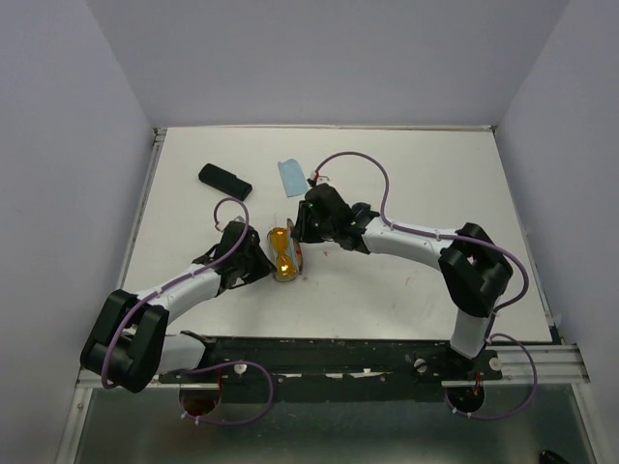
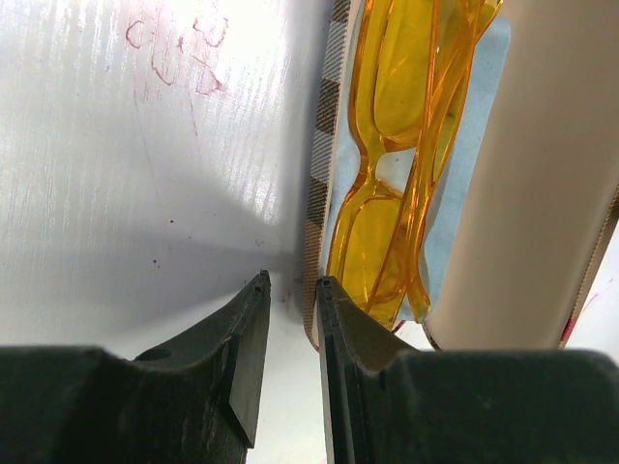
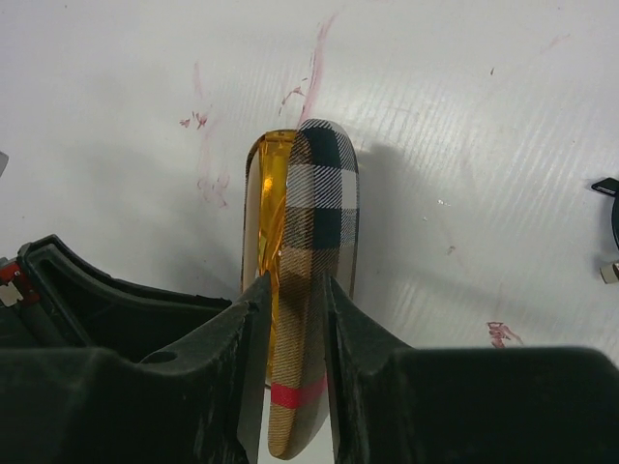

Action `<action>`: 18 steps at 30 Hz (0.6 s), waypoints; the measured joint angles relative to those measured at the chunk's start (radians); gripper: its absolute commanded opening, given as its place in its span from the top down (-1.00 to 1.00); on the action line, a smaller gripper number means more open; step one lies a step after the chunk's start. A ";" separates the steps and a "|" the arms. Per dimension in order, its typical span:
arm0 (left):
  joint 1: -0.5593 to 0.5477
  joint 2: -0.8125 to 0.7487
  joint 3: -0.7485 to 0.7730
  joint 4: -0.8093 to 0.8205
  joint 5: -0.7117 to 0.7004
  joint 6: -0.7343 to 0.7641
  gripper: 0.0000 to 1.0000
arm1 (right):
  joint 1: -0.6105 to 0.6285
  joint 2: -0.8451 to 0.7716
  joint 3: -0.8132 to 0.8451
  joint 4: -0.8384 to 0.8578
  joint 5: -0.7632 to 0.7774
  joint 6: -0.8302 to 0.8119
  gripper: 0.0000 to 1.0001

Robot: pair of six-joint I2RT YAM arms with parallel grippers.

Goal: Organize the sunglasses

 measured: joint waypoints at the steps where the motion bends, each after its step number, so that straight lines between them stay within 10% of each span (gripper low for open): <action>1: 0.000 0.000 0.000 0.000 0.000 0.001 0.28 | -0.001 0.004 0.000 0.003 -0.003 0.001 0.37; 18: 0.017 0.000 0.000 -0.005 -0.001 0.006 0.28 | 0.031 0.053 0.022 0.071 -0.065 0.000 0.68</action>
